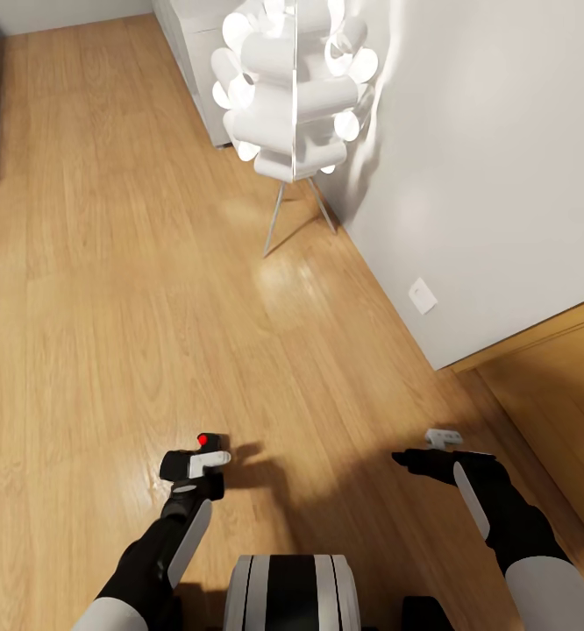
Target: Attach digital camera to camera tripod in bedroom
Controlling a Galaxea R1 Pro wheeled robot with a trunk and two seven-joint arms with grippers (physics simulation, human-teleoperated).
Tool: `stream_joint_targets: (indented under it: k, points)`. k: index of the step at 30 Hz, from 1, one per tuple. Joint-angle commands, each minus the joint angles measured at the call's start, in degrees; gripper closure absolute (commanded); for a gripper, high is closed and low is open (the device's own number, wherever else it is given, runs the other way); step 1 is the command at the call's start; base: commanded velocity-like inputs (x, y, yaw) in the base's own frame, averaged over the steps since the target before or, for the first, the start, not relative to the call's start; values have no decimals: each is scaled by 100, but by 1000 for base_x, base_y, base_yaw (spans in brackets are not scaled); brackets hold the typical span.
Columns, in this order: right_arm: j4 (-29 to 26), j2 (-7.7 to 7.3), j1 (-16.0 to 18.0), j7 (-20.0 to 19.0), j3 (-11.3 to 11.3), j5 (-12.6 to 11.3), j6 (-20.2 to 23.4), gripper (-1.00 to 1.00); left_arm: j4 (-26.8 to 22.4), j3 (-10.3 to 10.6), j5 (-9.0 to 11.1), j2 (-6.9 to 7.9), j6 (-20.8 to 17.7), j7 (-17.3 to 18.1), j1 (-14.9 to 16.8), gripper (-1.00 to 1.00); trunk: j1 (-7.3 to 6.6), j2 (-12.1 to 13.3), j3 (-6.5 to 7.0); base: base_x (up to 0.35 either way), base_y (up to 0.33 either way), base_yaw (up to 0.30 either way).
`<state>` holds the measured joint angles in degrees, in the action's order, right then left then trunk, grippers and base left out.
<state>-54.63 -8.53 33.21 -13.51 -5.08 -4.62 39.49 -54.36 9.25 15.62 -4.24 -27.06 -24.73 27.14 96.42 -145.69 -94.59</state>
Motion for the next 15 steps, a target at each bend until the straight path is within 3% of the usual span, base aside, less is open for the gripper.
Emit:
stream_joint_targets:
  k: [1, 8, 15]
  points:
    - [-5, 0, 1, 2, -8, -47, 33, -100, -20, 18, 64, 1, -16, -56, 1, 100, -1, -1, -3, 0, 0, 0]
    - [-62, -21, 1, -52, -27, -71, 37, -100, -228, 32, 64, -15, -29, -63, 1, 100, -1, -1, -3, 0, 0, 0]
    - [-122, -3, 1, -63, -31, -85, 43, -100, -963, 32, 73, -20, -86, -58, 1, 100, -1, -1, -3, 0, 0, 0]
